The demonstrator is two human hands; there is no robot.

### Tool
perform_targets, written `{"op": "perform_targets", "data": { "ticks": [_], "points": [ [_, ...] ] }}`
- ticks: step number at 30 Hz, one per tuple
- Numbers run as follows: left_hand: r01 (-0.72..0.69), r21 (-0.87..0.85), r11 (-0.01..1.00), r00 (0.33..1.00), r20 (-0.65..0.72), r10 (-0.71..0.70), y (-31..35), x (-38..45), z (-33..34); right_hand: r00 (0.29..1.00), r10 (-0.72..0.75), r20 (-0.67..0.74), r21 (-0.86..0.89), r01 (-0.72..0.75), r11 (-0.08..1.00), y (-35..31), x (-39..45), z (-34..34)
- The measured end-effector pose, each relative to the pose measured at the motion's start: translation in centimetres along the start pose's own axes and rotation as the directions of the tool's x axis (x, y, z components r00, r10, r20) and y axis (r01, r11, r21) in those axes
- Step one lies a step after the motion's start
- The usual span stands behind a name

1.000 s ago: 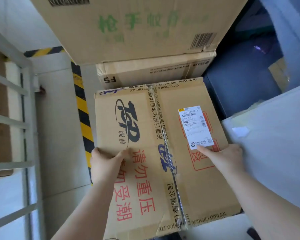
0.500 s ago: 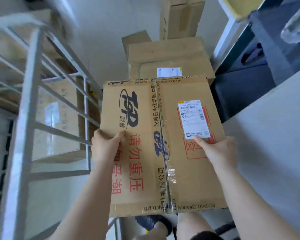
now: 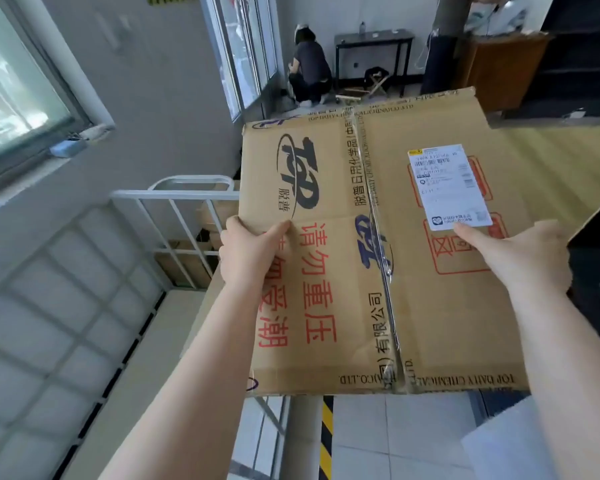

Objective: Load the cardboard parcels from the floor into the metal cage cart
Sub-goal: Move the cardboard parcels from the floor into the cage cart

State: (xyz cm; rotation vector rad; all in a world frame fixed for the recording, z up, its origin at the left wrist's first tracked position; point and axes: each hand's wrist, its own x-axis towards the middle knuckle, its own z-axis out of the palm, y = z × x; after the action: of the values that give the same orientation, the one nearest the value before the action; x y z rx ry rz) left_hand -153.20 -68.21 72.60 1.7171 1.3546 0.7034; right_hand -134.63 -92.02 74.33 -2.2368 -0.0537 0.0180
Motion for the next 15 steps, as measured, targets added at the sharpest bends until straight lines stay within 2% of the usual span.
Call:
{"op": "perform_targets", "data": {
  "ticks": [4, 9, 12, 15],
  "points": [
    [-0.044, -0.128, 0.991, 0.991, -0.131, 0.027, 1.3, 2.8, -6.7, 0.99, -0.142, 0.0, 0.056, 0.141, 0.988, -7.1, -2.0, 2.3],
    [-0.06, -0.234, 0.97, 0.94, -0.34, -0.024, -2.1, 6.0, -17.4, 0.934, -0.35, 0.071, 0.183, 0.333, 0.925, -15.4, -6.8, 8.9],
    [-0.009, -0.267, 0.964, 0.876, -0.466, -0.121, -6.4, 6.2, -23.6, 0.863, -0.474, 0.176, 0.213, 0.437, 0.874, -19.8, -11.0, 14.3],
    [0.081, -0.278, 0.957, 0.772, -0.589, -0.237, -11.9, 4.7, -28.8, 0.744, -0.565, 0.356, 0.233, 0.515, 0.825, -22.6, -16.1, 20.4]
  ]
}}
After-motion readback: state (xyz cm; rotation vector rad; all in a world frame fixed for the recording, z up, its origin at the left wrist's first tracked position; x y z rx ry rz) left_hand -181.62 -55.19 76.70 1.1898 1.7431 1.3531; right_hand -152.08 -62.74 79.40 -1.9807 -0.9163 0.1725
